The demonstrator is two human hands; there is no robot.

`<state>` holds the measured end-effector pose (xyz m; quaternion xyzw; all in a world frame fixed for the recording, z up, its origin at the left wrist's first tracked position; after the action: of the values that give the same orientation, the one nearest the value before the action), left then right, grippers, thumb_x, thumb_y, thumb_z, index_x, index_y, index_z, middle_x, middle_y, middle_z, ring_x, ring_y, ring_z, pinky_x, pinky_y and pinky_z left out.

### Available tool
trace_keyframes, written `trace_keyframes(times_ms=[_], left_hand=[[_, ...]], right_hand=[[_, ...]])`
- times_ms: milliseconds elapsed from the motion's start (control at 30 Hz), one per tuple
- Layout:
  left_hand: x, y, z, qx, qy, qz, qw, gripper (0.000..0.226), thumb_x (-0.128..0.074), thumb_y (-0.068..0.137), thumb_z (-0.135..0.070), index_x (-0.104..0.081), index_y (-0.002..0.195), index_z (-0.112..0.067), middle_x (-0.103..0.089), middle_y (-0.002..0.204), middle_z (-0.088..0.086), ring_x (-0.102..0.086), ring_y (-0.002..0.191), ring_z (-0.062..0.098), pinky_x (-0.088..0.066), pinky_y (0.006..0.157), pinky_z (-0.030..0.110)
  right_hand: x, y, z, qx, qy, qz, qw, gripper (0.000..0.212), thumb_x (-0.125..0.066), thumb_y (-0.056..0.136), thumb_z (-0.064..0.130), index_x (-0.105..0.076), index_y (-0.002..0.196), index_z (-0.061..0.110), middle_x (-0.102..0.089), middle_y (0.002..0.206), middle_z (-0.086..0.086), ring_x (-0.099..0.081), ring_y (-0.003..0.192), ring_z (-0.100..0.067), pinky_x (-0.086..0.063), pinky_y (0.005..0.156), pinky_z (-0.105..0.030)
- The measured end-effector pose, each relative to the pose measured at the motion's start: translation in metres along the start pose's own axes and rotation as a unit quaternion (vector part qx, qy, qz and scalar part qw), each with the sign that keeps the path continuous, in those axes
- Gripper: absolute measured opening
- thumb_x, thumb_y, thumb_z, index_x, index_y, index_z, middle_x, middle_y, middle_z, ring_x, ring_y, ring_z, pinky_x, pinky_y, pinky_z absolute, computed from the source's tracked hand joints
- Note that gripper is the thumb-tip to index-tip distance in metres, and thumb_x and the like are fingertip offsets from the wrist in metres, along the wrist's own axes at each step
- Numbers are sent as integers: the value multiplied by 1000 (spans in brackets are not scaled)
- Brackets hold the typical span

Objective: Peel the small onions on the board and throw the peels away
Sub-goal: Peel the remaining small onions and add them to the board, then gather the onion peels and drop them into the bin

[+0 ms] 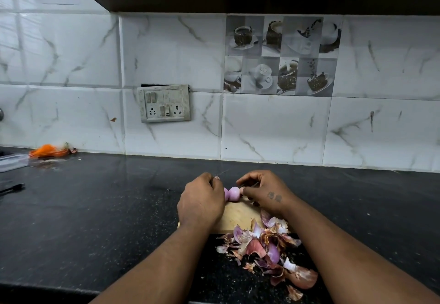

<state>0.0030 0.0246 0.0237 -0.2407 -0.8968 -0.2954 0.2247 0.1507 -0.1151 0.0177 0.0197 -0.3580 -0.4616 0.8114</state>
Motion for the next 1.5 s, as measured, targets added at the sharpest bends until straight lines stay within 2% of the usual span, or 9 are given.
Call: trace_keyframes(times_ms=[233, 500, 733, 867, 1067, 1200, 1300, 1367, 1500], left_hand=[[6, -2, -9, -54, -12, -4, 998, 20, -56, 93, -37, -63, 79, -24, -65, 73, -8, -59, 68, 10, -43, 57, 28], [10, -32, -37, -170, 18, 22, 985, 13, -64, 90, -41, -76, 90, -41, -70, 70, -16, -61, 65, 5, -45, 57, 25], [22, -60, -49, -238, 37, 37, 970, 22, -60, 94, -50, -76, 97, -35, -72, 90, -16, -64, 84, 5, -48, 64, 25], [31, -77, -38, -240, 22, 50, 969, 79, -18, 87, -88, -73, 92, -31, -70, 86, -13, -63, 81, 6, -56, 69, 34], [43, -86, -20, -215, -44, 55, 974, 58, -12, 89, -81, -58, 98, -47, -58, 102, -22, -53, 102, 8, -43, 84, 34], [19, -74, -6, -187, -38, 106, 976, 65, -15, 88, -83, -53, 121, -42, -49, 123, -24, -40, 117, 5, -35, 102, 32], [3, -73, 0, -176, -22, 151, 972, 58, -17, 86, -81, -39, 129, -49, -34, 128, -34, -26, 121, -1, -21, 101, 28], [-2, -76, -3, -181, -18, 184, 966, 58, -14, 84, -84, -36, 127, -52, -31, 126, -39, -21, 122, -8, -16, 101, 25], [-1, -83, -7, -181, -4, 229, 957, 57, -12, 87, -84, -40, 122, -49, -37, 126, -35, -28, 126, -8, -21, 103, 25]], right_hand=[[32, -7, -5, -25, 78, -102, 991, 17, -69, 93, 12, -77, 94, 27, -71, 94, 3, -65, 83, -13, -55, 63, -27], [78, -49, -2, -30, 97, -232, 967, 37, -54, 93, -2, -76, 72, 19, -76, 83, 5, -69, 84, -9, -50, 79, -27], [84, -113, -15, -20, -30, -171, 985, 26, -61, 99, 36, -70, 123, 31, -68, 121, 6, -64, 110, -9, -51, 93, -29], [78, -131, -7, -42, 17, -130, 990, 46, -49, 102, 49, -63, 135, 20, -61, 138, 3, -54, 126, -10, -39, 100, -26], [39, -91, -3, -81, -73, 17, 994, 87, -18, 88, 83, -45, 152, 30, -42, 161, 3, -30, 152, -20, -21, 124, -39], [5, -59, -7, -74, -136, 135, 979, 78, -6, 97, 73, -32, 158, 32, -43, 160, -3, 5, 151, -8, 11, 124, -39], [3, -61, -5, -70, -126, 172, 975, 68, -8, 101, 64, -40, 154, 35, -50, 155, -2, 3, 142, -1, 5, 122, -34], [14, -71, -8, -84, -85, 169, 978, 82, -9, 87, 82, -44, 150, 43, -34, 163, 9, 4, 154, -10, -3, 124, -40], [16, -115, -4, -118, 7, 213, 970, 83, -12, 74, 98, -43, 141, 62, -34, 162, 17, -31, 149, -6, -21, 126, -42]])
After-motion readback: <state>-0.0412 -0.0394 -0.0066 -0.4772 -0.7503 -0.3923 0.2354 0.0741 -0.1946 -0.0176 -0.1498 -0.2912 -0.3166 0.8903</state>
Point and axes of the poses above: each hand's wrist, its own y-axis towards the middle knuckle, its own x-axis out of the back of the hand, z = x × y, the point moved 9 cm from there along y, towards the middle knuckle
